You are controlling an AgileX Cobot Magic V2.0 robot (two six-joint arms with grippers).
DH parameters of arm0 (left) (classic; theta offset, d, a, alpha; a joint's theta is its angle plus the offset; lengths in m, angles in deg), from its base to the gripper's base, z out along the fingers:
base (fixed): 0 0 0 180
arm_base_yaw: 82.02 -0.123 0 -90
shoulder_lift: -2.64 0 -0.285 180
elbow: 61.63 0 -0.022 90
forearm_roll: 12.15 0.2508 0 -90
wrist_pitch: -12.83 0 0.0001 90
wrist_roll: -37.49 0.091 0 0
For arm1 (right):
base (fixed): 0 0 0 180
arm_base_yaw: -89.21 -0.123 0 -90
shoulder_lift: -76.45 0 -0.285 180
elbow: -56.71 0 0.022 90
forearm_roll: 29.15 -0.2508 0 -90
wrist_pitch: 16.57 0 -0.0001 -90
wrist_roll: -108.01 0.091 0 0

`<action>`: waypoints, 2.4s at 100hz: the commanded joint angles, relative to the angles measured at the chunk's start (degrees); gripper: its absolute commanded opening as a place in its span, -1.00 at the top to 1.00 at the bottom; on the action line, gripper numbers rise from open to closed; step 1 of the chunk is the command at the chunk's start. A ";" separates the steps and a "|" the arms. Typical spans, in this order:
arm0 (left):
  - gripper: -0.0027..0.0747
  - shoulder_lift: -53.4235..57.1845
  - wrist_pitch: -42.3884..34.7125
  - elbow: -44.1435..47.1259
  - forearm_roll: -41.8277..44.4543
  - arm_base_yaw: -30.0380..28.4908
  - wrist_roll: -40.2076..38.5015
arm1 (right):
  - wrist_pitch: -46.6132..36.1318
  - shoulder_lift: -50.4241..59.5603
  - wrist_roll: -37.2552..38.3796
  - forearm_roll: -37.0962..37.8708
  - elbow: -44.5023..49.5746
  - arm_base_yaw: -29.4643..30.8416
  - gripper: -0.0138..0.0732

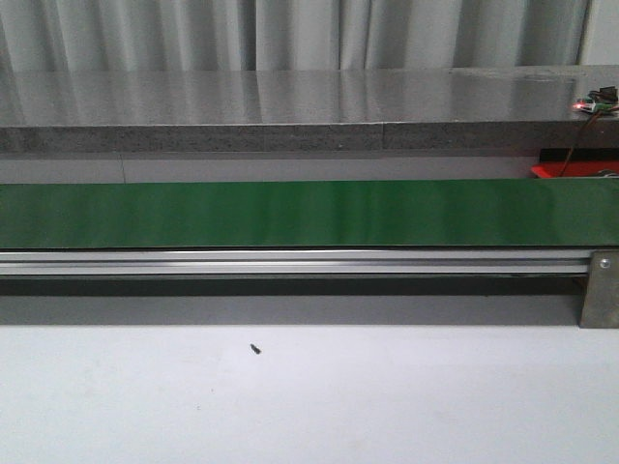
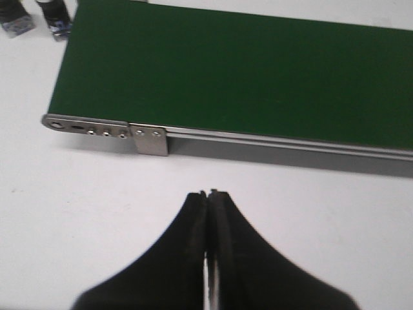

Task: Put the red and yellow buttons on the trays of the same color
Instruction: 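Move the left gripper over the yellow buttons and grasp one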

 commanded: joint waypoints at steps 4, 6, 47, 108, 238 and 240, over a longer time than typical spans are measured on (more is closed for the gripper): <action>0.98 -5.41 -2.57 -5.84 -0.57 -3.90 -0.77 | -3.22 0.41 -0.47 -1.19 -1.34 -0.05 0.81; 0.98 -6.51 -2.57 -6.64 -0.57 -4.60 -0.77 | -3.22 0.41 -0.47 -1.19 -1.34 -0.05 0.81; 0.95 -27.30 -4.25 -23.05 -2.80 -13.32 -0.77 | -3.27 0.41 -0.47 -1.19 -1.34 -0.05 0.81; -0.60 -52.72 -1.97 -46.24 -2.04 -13.73 -10.68 | -3.22 0.41 -0.47 -1.19 -1.34 -0.05 0.81; -0.50 -80.26 -10.21 -64.21 -2.13 -16.97 -33.87 | -3.03 0.41 -0.47 -1.19 -1.34 -0.05 0.81; -0.47 -80.37 -10.48 -64.21 -2.13 -16.97 -33.87 | -3.03 0.41 -0.47 -1.19 -1.34 -0.05 0.81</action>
